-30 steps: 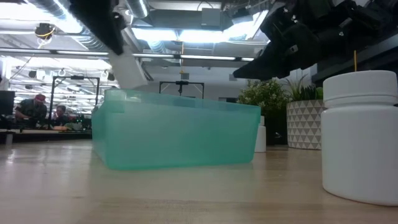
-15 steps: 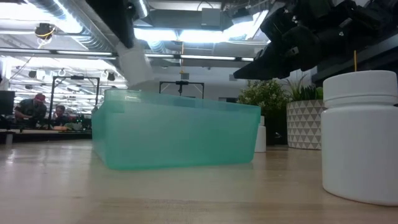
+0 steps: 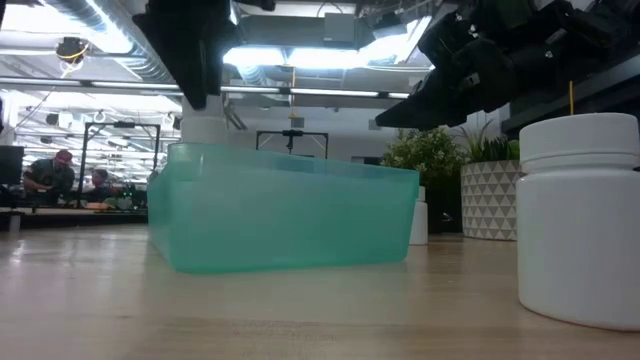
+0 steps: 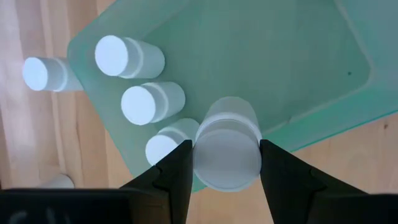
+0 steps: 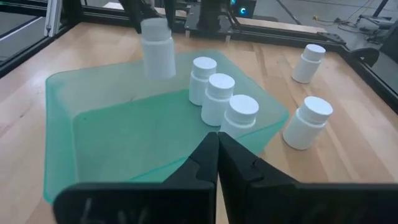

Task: Pick and place pill bottles into a basket
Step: Put the white medicine bottle into the green bin

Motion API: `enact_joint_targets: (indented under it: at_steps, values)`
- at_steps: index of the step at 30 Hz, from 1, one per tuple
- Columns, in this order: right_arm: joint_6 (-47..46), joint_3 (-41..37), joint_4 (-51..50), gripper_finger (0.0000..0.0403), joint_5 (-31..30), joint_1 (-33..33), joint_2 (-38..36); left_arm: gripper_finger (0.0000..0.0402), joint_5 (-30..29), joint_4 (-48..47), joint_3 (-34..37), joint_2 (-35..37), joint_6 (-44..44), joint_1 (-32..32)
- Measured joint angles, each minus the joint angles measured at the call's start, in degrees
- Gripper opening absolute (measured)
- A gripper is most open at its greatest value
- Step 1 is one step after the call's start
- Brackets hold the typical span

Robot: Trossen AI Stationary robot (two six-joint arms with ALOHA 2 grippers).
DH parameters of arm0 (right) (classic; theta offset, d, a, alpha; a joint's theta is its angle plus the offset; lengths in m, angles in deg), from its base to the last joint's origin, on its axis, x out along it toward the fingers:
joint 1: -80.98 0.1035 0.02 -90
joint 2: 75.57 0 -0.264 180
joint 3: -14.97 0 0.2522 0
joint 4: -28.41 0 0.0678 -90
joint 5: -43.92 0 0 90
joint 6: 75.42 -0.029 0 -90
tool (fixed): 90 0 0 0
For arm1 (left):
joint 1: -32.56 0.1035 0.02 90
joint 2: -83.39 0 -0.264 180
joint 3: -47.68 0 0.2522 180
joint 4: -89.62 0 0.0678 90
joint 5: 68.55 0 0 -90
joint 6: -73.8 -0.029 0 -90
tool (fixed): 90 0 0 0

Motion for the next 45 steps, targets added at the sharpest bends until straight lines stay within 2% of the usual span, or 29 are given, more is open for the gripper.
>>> enact_joint_targets:
  at_steps: [10,15,25,36,45]
  values:
    - [-0.12,0.0,0.01,0.0012,0.0,0.0,0.0,0.0152,-1.26,0.31,0.0,-0.23,-1.09,0.0]
    - [-0.12,0.0,0.01,0.0012,0.02,0.0,0.0,0.0152,-1.18,3.46,0.0,-0.23,-4.41,0.0]
    - [-0.06,0.0,0.01,0.0012,1.63,0.02,0.0,0.0152,1.78,4.02,0.02,-2.58,-7.81,0.17]
    - [-0.07,0.0,0.01,0.0012,1.65,0.01,0.0,0.0152,1.75,3.65,0.09,-3.83,-11.67,0.17]
    - [-0.07,0.0,0.02,0.0012,1.64,0.0,0.0,0.0152,2.62,4.24,3.02,-3.83,-13.45,0.17]
